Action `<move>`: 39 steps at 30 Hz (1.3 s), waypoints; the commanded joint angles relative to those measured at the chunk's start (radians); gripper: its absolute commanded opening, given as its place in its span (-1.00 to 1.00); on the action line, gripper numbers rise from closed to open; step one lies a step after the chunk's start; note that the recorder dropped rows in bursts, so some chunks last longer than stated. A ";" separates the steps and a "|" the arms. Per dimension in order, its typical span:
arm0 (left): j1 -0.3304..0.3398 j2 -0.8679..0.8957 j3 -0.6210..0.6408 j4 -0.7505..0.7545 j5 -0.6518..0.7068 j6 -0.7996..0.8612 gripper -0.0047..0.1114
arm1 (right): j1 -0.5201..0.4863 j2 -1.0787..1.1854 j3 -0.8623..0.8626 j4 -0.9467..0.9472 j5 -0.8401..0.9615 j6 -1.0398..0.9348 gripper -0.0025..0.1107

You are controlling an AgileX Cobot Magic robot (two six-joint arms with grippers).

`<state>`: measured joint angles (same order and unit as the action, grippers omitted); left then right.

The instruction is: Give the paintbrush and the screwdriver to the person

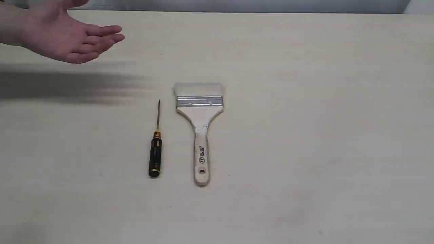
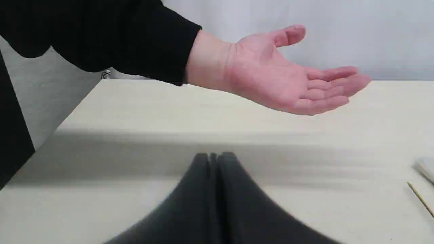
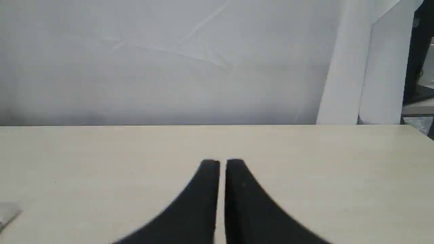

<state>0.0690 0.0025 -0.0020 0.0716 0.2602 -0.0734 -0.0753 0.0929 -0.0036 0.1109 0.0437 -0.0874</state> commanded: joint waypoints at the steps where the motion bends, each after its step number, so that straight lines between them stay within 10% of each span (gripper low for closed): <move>1: -0.006 -0.002 0.002 0.001 -0.012 -0.002 -0.92 | -0.003 -0.005 0.004 0.008 -0.008 0.002 -0.88; 15: -0.006 -0.002 0.002 0.001 -0.012 -0.002 -0.92 | 0.022 -0.005 -0.025 0.121 -0.146 0.327 -0.84; 22: -0.006 -0.002 0.002 -0.002 -0.012 -0.002 -0.92 | 0.314 0.091 -0.310 -0.082 -0.101 0.349 -0.19; 30: -0.006 -0.002 0.002 -0.004 -0.008 -0.002 -0.92 | 0.685 0.634 -0.885 -0.248 0.337 0.326 -0.02; 39: -0.006 -0.002 0.002 -0.004 -0.008 -0.002 -0.92 | 0.822 1.378 -1.538 -0.314 0.993 0.333 -0.02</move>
<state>0.0690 0.0025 -0.0020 0.0716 0.2602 -0.0734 0.7320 1.3610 -1.4580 -0.1876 0.8975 0.2482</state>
